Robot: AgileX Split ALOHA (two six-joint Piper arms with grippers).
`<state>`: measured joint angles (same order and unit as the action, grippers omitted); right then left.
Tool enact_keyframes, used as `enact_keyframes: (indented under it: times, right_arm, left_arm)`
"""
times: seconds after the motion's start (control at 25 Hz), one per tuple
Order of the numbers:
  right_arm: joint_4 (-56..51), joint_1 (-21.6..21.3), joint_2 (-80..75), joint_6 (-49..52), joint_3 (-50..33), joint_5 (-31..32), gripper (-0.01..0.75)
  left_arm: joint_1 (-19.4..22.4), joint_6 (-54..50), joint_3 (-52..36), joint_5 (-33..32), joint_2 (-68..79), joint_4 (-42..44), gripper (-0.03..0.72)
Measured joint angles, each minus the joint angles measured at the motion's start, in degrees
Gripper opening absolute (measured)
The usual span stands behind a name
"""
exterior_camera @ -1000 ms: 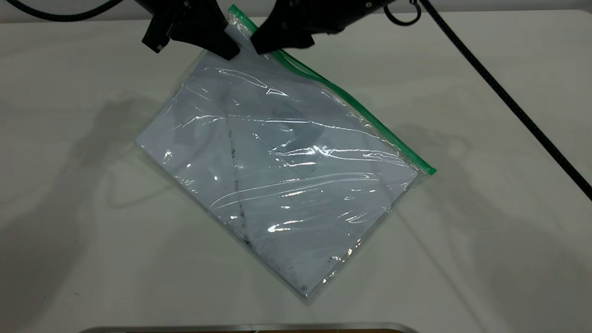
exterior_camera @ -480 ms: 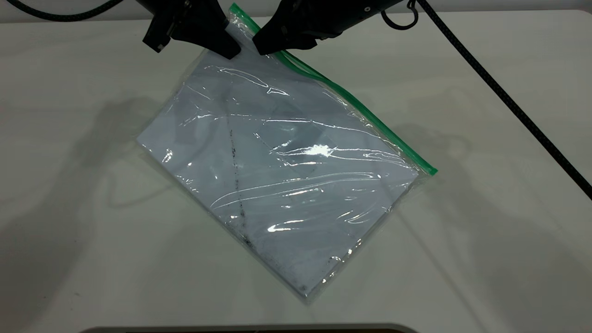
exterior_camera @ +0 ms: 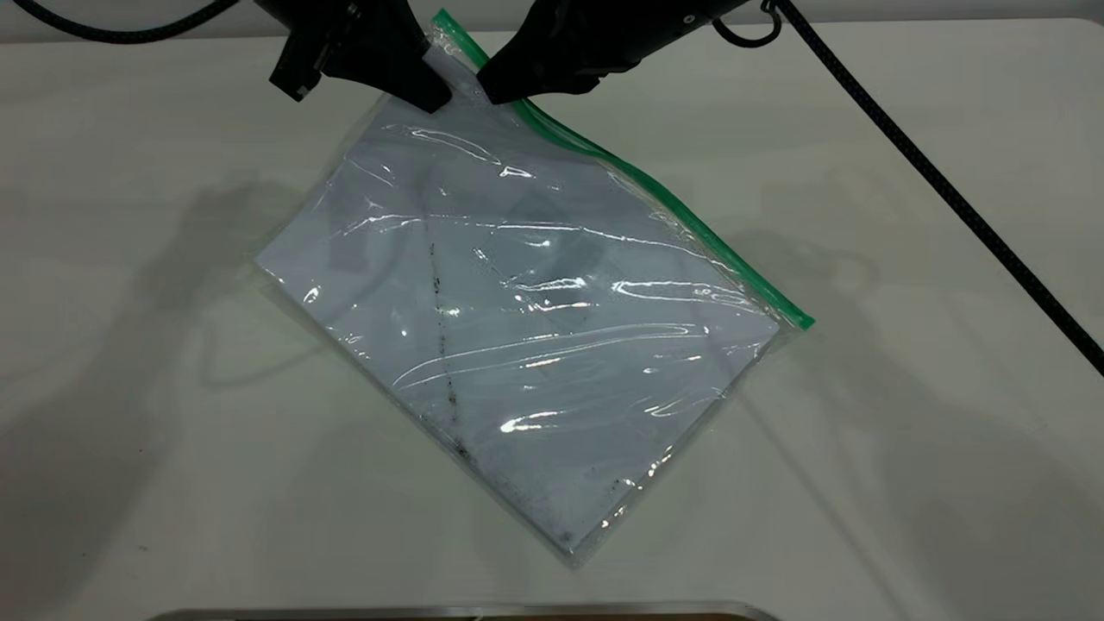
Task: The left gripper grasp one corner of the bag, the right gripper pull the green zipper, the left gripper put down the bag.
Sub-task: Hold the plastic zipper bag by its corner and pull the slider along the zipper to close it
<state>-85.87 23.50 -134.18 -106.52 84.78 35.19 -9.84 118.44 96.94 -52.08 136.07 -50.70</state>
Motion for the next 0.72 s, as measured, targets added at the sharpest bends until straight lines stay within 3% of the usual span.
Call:
enact_keyframes:
  times: [0.28,0.72]
  right_arm:
    - [-1.23,-0.69,-1.2,-0.09,0.66,-2.76,0.035]
    - [-3.33,-1.32,-4.62,-1.13,1.21,-3.59,0.035]
  left_arm:
    - [2.2,2.45,-0.05,0.0,0.22,-7.38,0.051]
    - [4.05,2.5,-0.15,-1.57,1.14,-11.46,0.051]
